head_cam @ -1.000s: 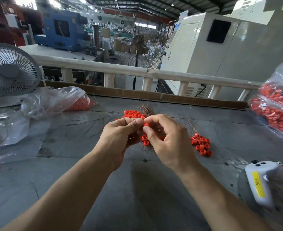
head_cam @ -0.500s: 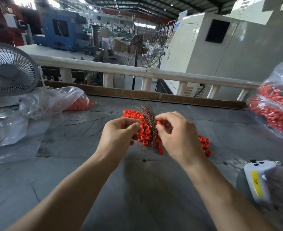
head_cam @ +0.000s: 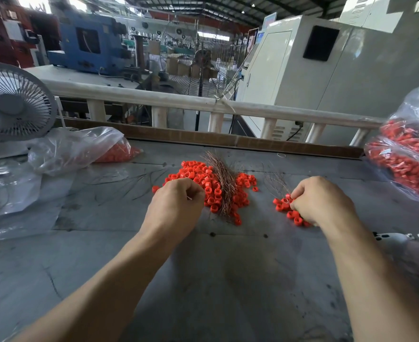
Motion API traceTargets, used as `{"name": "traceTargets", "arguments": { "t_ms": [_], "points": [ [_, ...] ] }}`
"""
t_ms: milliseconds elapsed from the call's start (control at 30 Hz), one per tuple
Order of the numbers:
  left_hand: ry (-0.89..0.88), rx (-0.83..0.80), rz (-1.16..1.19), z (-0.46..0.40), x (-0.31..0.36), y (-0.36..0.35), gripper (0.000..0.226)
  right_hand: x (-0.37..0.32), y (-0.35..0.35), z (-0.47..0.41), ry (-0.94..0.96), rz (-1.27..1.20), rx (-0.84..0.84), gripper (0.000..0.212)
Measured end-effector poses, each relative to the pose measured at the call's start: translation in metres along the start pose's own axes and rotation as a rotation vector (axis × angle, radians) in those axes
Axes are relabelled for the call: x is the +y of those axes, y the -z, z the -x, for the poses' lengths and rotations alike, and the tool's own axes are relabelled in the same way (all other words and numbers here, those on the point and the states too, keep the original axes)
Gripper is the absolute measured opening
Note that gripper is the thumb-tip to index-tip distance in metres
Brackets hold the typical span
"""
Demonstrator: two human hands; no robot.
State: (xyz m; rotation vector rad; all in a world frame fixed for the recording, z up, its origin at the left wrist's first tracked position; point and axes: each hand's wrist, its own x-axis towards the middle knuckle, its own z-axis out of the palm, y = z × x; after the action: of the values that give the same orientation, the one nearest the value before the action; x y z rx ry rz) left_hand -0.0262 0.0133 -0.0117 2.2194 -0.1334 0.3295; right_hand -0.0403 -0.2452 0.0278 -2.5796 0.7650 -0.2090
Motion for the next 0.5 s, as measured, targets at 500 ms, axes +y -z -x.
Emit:
{"name": "traceTargets", "arguments": {
  "t_ms": [500],
  "points": [
    [-0.123,-0.051,-0.239,0.0,-0.003,-0.003,0.027,-0.035,-0.048,0.025,0.571,-0.19,0.055,0.018]
  ]
}}
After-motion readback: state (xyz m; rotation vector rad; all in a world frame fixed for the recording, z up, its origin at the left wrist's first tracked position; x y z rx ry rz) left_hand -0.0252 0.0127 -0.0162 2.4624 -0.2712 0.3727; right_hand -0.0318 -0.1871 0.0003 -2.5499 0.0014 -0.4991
